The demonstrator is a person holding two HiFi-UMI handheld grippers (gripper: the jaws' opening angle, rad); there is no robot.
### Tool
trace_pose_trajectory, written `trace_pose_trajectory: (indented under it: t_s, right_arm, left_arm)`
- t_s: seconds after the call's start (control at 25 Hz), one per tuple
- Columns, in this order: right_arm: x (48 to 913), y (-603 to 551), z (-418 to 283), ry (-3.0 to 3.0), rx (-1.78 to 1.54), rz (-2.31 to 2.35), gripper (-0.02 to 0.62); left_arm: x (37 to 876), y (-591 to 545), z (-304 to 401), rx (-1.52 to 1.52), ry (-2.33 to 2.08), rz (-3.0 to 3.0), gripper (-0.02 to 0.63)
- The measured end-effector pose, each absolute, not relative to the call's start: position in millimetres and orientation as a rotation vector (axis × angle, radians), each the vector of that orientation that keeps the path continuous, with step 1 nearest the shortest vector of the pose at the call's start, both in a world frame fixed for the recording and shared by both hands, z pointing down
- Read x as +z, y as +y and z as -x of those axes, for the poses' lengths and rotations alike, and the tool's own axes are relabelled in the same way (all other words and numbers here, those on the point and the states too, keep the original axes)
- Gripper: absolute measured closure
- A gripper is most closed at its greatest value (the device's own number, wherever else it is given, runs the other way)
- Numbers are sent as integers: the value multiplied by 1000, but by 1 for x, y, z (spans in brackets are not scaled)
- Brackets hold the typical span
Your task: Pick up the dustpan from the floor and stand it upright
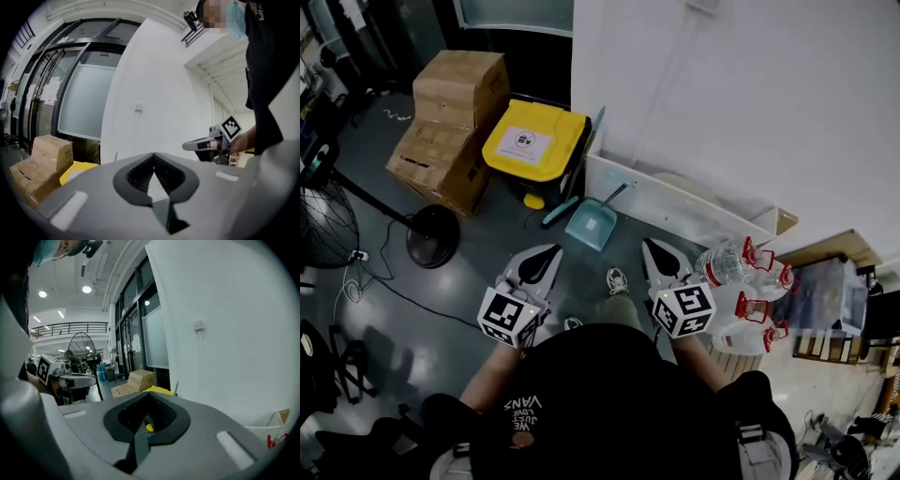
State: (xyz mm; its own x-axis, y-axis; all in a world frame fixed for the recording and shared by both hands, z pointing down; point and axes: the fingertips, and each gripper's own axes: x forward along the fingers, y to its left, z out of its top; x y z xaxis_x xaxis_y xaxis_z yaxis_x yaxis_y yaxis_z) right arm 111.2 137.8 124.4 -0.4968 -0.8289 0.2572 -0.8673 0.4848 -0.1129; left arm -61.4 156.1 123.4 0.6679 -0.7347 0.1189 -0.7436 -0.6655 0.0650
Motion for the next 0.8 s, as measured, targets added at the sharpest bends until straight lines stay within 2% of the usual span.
trace_pose_trajectory:
  t_s: [0.8]
  right_arm:
    - [113,152,-79,-2592,261,-1414,595]
  left_arm:
    - [103,179,67,91,-1271,-2811,554]
